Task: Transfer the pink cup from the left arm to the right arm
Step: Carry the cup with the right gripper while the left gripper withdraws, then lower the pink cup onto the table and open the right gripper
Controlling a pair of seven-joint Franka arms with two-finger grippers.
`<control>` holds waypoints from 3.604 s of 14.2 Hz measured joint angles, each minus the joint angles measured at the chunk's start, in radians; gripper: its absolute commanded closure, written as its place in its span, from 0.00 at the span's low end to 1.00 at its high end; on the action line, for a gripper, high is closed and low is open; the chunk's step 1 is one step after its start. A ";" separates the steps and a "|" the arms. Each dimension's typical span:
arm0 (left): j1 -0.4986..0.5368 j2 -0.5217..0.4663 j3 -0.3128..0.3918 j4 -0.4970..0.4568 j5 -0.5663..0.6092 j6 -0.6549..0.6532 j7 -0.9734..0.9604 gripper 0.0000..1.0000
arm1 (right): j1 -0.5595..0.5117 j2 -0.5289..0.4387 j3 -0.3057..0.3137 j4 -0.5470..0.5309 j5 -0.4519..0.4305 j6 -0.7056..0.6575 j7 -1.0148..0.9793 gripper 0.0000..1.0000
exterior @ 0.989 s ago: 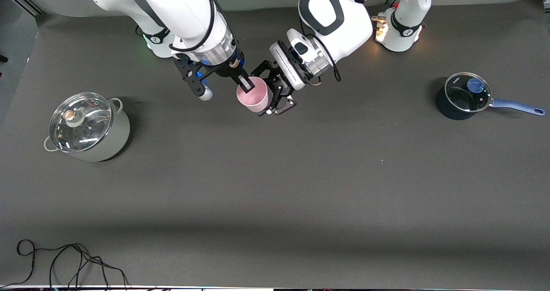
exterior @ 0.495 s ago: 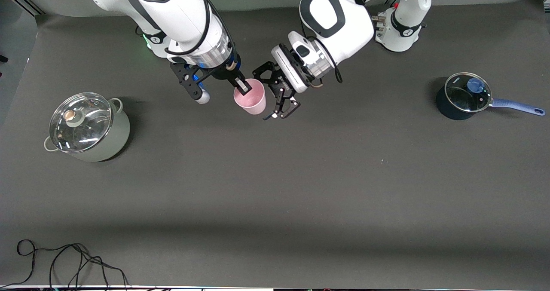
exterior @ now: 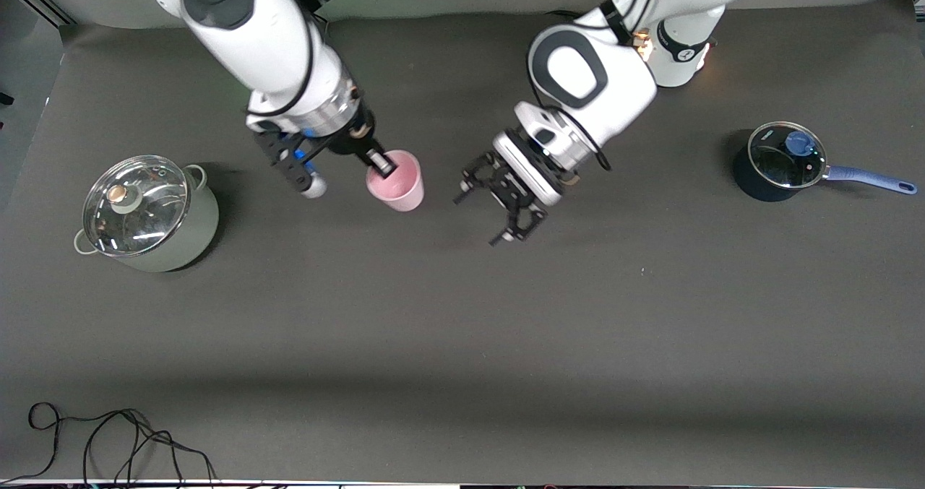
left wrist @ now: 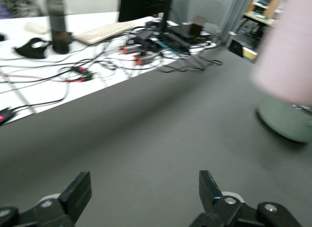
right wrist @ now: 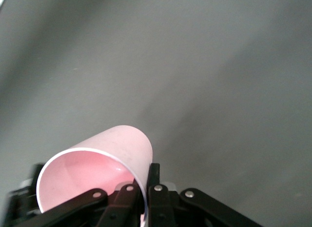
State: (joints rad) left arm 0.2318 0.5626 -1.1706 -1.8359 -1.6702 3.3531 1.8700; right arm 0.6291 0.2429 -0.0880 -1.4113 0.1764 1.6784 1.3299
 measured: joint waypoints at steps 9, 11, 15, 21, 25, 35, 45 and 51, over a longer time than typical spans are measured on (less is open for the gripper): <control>0.312 0.041 0.002 -0.098 0.009 -0.376 -0.001 0.01 | -0.011 -0.047 -0.363 -0.177 -0.001 -0.068 -0.707 1.00; 0.357 0.041 0.003 -0.121 0.039 -0.445 -0.008 0.01 | -0.011 -0.047 -0.427 -0.238 -0.001 -0.037 -0.829 1.00; 0.417 0.040 0.007 -0.139 0.308 -0.586 -0.286 0.01 | -0.011 -0.047 -0.484 -0.393 -0.001 0.116 -0.964 1.00; 0.533 -0.015 0.020 -0.138 0.705 -0.886 -0.744 0.01 | -0.008 -0.043 -0.532 -0.670 -0.001 0.466 -1.073 1.00; 0.637 -0.087 0.026 -0.074 1.033 -1.220 -1.145 0.00 | -0.007 -0.002 -0.532 -0.820 -0.001 0.717 -1.125 1.00; 0.702 -0.189 0.023 0.310 1.587 -1.832 -1.681 0.00 | -0.022 0.128 -0.529 -0.840 0.239 0.806 -1.296 0.90; 0.746 -0.211 0.032 0.387 1.888 -1.967 -1.908 0.00 | 0.002 0.067 -0.559 -0.804 0.266 0.760 -1.374 0.00; 0.789 -0.310 0.031 0.312 1.896 -1.931 -1.920 0.00 | 0.003 -0.134 -0.605 -0.644 -0.066 0.432 -1.253 0.00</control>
State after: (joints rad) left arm 1.0212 0.2526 -1.1397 -1.5242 0.2255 1.4218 -0.0497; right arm 0.6322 0.1089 -0.6929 -2.0549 0.1101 2.1101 0.0772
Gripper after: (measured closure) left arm 0.000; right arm 0.000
